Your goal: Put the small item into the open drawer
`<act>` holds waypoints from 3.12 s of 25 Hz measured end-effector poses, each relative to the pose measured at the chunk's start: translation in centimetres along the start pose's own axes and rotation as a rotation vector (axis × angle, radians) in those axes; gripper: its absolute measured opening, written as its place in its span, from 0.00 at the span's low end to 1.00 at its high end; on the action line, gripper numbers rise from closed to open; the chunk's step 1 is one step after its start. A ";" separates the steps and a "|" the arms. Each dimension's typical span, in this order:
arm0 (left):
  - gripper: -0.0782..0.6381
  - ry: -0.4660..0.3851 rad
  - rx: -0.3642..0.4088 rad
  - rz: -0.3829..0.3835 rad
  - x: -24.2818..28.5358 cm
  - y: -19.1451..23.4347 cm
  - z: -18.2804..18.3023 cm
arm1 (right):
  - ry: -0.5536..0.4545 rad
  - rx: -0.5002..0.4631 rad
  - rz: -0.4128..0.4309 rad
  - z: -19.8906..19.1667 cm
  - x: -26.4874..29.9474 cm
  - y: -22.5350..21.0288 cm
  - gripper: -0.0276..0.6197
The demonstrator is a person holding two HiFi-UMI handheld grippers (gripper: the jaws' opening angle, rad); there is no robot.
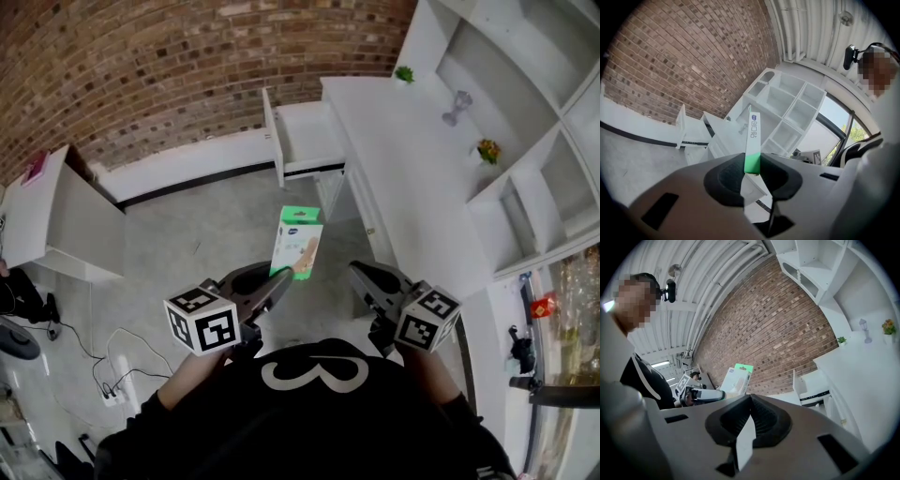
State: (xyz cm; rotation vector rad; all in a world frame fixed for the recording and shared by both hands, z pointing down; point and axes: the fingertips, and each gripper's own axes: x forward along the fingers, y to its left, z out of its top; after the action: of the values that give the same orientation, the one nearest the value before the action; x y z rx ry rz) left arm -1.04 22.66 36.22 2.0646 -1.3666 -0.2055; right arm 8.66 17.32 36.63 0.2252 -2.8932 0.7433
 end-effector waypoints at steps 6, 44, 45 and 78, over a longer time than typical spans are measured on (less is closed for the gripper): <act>0.24 0.012 0.007 0.024 1.5 2.4 1.6 | -0.029 -0.009 -0.003 1.9 2.0 -2.2 0.06; 0.24 0.184 0.013 0.194 26.2 24.2 16.2 | -0.032 0.105 -0.014 16.2 17.5 -28.6 0.06; 0.24 0.195 0.022 0.197 26.6 24.8 16.3 | -0.034 0.107 -0.022 16.4 17.7 -28.9 0.06; 0.24 0.682 -0.050 0.300 43.0 46.0 12.8 | -0.123 0.223 -0.366 20.3 21.6 -41.2 0.06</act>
State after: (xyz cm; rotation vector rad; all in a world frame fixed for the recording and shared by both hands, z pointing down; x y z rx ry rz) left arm -23.09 -31.69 62.56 1.6270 -1.1839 0.5402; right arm -7.16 -30.55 42.08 0.8255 -2.7513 1.0056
